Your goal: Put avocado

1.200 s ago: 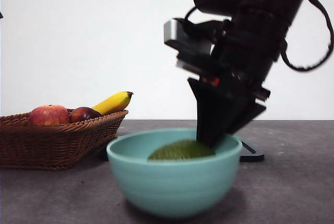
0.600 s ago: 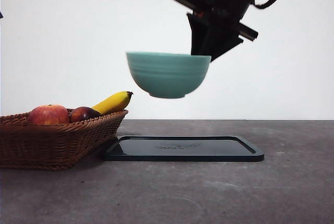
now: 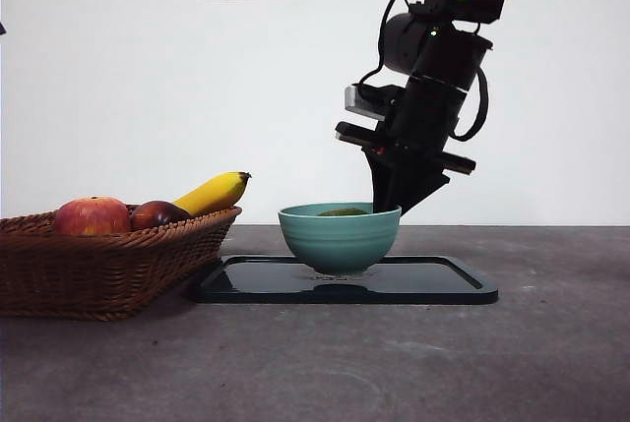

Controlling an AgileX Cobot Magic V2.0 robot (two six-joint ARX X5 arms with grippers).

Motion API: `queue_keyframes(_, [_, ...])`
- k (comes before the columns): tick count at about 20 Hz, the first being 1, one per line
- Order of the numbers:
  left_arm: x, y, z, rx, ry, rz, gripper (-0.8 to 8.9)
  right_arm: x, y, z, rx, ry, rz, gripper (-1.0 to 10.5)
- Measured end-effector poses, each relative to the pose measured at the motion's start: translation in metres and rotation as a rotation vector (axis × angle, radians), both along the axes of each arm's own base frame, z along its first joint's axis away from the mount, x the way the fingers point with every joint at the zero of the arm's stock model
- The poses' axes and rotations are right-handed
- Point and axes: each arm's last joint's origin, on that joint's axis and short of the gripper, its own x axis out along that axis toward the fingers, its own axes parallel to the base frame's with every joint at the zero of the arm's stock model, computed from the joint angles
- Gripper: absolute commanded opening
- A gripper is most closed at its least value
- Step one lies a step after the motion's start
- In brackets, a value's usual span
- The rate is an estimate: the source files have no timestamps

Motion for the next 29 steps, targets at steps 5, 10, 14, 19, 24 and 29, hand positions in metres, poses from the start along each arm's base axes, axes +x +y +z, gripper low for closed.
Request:
queue_keyframes(5, [0.0, 0.0, 0.0, 0.0, -0.001, 0.0, 3.42, 0.003, 0.002, -0.01, 0.003, 0.018, 0.005, 0.1])
queue_keyframes(10, [0.0, 0.0, 0.0, 0.0, 0.0, 0.0, 3.42, 0.003, 0.003, -0.01, 0.003, 0.017, 0.008, 0.8])
queue_keyframes(14, [0.0, 0.0, 0.0, 0.0, 0.0, 0.0, 3.42, 0.001, 0.003, -0.01, -0.001, 0.031, 0.006, 2.0])
queue_keyframes(19, [0.0, 0.0, 0.0, 0.0, 0.0, 0.0, 3.42, -0.008, -0.004, 0.019, -0.029, -0.023, -0.022, 2.0])
queue_keyframes(24, [0.0, 0.0, 0.0, 0.0, 0.0, 0.0, 3.42, -0.05, -0.023, 0.095, 0.011, -0.094, -0.02, 2.0])
queue_keyframes(29, [0.0, 0.0, 0.0, -0.003, -0.006, 0.0, 3.42, -0.12, -0.036, 0.167, 0.08, -0.196, 0.038, 2.0])
